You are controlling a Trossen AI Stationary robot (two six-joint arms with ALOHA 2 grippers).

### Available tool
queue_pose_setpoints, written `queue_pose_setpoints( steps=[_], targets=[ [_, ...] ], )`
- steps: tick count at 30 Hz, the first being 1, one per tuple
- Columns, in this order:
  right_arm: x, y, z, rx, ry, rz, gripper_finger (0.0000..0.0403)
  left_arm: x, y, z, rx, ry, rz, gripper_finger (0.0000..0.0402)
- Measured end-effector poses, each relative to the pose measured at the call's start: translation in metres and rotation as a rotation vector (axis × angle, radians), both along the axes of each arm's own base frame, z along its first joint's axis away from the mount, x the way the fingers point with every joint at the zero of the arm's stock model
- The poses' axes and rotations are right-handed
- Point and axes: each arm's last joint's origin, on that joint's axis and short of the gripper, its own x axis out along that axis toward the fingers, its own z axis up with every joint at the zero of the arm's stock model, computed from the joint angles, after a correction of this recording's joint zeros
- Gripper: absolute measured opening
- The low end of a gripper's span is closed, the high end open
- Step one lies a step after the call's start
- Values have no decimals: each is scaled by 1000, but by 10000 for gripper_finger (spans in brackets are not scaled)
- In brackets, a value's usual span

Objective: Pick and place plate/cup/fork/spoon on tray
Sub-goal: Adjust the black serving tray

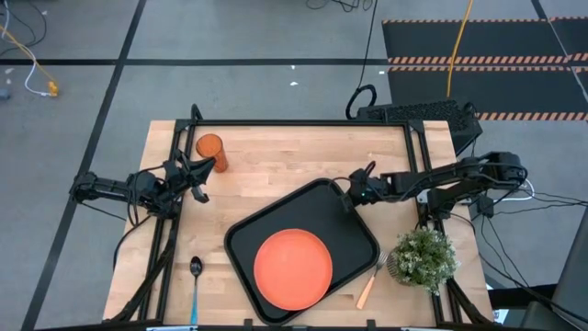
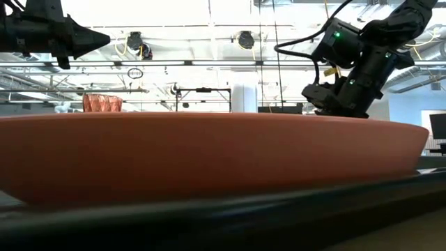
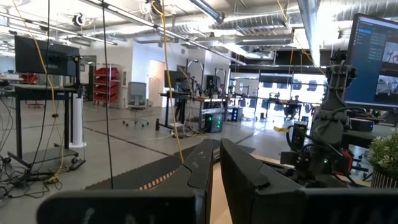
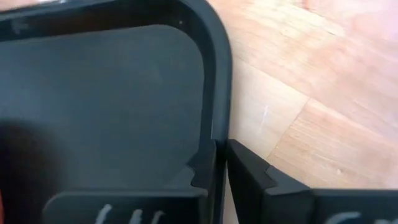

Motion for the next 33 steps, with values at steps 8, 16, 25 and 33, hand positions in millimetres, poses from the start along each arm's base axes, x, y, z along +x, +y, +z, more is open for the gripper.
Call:
queue_pose_setpoints(
  steps=[8,16,25,33],
  targets=[
    [0,0,4,-186,46,342,80,0,0,0,0,0,0,33],
    [28,-4,57,-613,-78,674,107,0,0,0,17,8,9,33],
    [99,-19,72,-721,48,1017,145,-1,1,0,9,14,46,33],
    [147,-50,60,-526,137,1222,155,0,1,-3,6,38,39,33]
  ],
)
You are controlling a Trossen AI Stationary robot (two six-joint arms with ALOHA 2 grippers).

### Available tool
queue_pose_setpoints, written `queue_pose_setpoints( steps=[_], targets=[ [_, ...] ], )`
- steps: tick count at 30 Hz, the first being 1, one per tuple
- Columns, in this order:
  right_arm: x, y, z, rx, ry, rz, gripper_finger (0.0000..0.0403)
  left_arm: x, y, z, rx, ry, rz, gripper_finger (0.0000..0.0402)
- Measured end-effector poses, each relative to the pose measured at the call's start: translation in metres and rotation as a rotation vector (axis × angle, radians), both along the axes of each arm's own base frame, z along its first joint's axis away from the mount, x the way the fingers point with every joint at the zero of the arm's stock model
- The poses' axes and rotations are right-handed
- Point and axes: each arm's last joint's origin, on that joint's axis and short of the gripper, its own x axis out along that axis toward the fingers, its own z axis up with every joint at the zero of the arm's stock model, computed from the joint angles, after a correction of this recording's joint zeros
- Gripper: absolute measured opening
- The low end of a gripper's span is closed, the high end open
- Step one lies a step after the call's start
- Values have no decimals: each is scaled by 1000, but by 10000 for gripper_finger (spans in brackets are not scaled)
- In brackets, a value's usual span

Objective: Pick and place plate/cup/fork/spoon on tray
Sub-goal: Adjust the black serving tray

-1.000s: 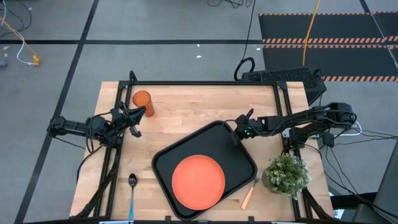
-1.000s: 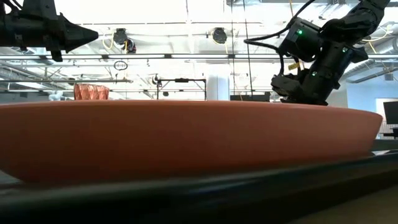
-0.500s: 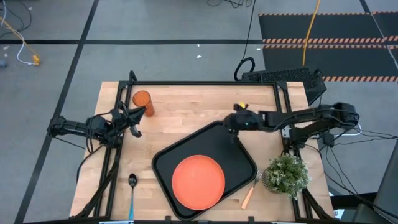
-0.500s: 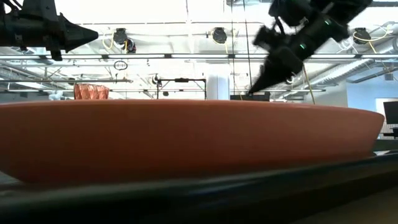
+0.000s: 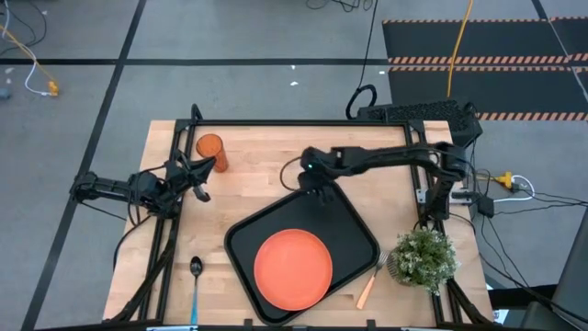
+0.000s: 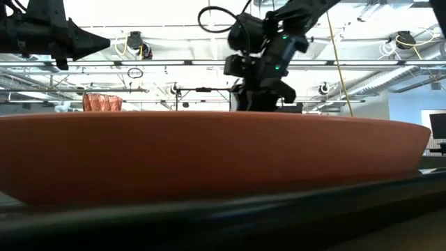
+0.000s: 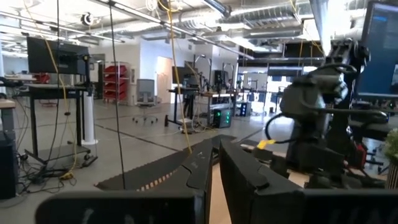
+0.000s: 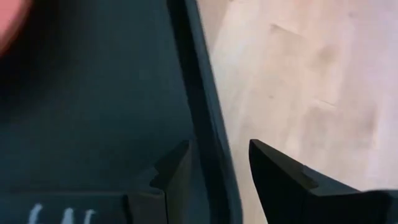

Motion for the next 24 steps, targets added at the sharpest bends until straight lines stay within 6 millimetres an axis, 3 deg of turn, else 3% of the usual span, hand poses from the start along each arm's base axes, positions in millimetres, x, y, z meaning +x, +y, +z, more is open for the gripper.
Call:
queue_pose_setpoints(
  steps=[8,15,19,24],
  targets=[
    [5,-16,-23,130,101,40,155,2,0,-7,15,86,2,33],
    [14,-24,-50,62,124,8,151,1,0,-6,22,80,23,33],
    [13,-26,-52,19,156,-70,115,1,0,-6,22,80,23,33],
    [10,-26,-51,58,176,-168,33,1,0,-6,20,79,23,33]
  ],
)
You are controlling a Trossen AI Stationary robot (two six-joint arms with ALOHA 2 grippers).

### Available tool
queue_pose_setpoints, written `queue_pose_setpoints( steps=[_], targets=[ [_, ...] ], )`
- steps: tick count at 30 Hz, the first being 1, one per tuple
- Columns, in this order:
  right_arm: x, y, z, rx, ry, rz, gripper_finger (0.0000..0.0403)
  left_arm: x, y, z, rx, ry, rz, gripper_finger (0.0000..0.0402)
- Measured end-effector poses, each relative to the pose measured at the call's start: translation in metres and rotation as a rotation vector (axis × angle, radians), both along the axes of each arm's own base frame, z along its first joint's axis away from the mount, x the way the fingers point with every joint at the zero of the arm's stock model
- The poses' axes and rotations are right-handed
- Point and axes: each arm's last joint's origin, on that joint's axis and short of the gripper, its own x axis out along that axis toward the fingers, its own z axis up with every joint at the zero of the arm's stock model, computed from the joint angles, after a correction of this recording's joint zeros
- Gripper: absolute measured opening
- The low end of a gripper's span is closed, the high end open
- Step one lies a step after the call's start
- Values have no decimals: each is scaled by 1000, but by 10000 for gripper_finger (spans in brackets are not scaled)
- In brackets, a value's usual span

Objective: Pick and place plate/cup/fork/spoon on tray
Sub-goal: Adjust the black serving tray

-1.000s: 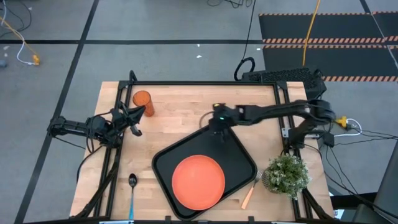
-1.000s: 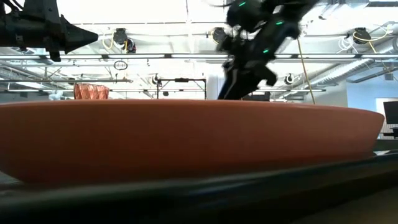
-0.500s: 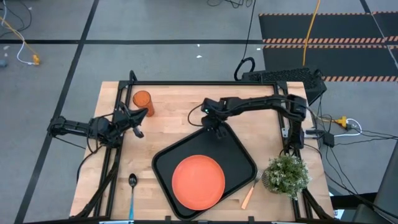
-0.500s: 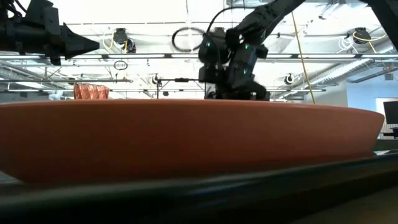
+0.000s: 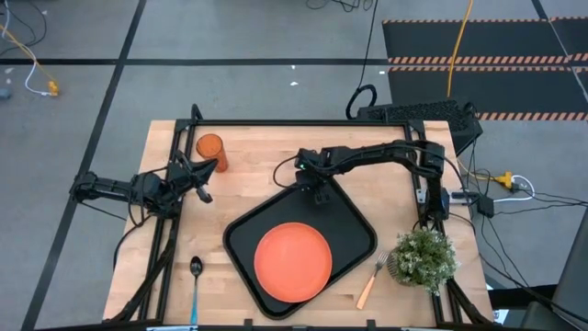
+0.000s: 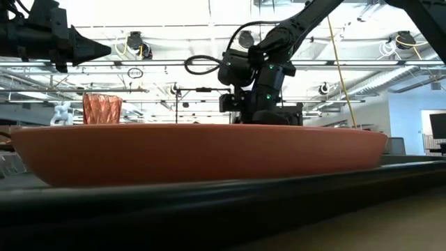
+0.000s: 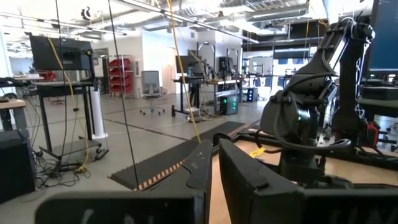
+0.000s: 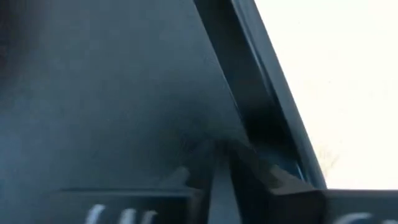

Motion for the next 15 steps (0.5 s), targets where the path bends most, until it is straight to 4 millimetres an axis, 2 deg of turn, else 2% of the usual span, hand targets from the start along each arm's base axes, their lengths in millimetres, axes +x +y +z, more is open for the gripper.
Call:
queue_pose_setpoints(
  steps=[3,5,7,11,15],
  targets=[
    [-1,0,0,4,5,-10,5,0,0,0,-9,-3,-2,33],
    [-2,3,4,-14,5,21,12,0,0,0,-14,-6,-3,33],
    [-3,7,14,-53,-16,54,32,0,0,0,-17,-7,-3,33],
    [0,11,47,-161,-156,101,91,0,0,0,-9,-1,-1,33],
    [5,0,62,-180,-293,86,154,0,0,0,1,6,3,33]
  ],
)
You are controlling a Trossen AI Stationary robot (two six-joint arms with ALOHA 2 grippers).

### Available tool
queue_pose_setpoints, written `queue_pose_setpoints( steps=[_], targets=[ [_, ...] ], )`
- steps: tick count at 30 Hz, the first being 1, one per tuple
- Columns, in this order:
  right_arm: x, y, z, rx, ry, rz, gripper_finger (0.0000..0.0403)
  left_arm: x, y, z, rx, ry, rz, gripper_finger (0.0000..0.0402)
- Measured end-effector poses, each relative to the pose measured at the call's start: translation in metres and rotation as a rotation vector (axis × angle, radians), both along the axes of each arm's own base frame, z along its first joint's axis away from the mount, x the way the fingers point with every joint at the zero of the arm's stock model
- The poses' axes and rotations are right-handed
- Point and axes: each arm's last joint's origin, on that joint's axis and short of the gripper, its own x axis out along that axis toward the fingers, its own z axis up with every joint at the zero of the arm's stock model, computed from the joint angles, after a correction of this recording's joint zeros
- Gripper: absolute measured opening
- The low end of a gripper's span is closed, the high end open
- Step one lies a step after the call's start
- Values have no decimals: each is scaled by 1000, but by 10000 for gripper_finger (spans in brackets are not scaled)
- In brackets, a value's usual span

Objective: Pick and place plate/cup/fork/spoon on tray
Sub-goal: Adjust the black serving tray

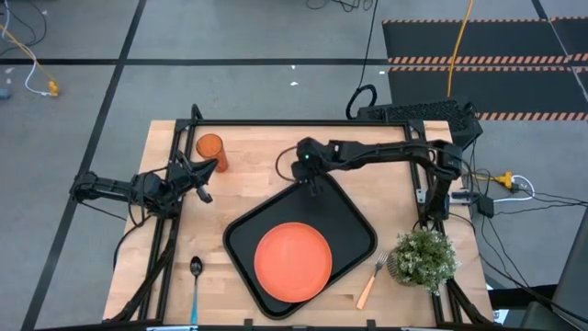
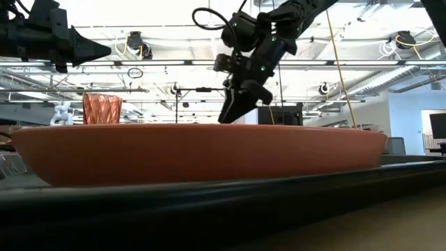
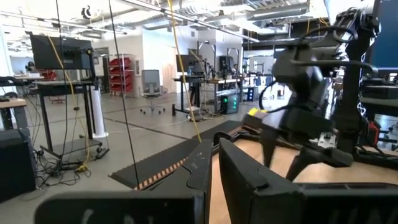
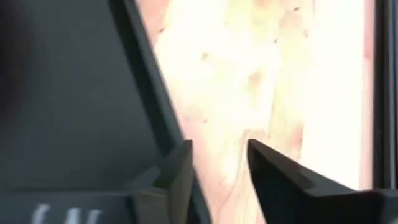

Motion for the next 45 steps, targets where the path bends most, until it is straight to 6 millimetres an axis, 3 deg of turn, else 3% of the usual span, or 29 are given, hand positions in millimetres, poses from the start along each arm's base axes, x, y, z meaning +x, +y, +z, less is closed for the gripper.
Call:
queue_pose_setpoints(
  steps=[5,13,21,25,32,36,45],
  targets=[
    [4,-20,-18,43,-5,-9,199,0,0,0,1,2,0,33],
    [1,-24,-64,229,142,35,201,1,0,-3,20,46,3,33],
    [-2,-29,-66,236,170,-24,194,1,0,-5,26,65,4,33],
    [-4,-32,-67,181,200,-83,152,1,0,-5,25,63,4,33],
    [-3,-30,-66,52,224,-190,12,1,0,-5,18,59,3,33],
    [-4,-28,-68,17,239,-268,3,1,0,-5,6,51,1,33],
    [-15,-11,-69,26,401,-259,1,1,0,-7,8,75,1,33]
  ],
)
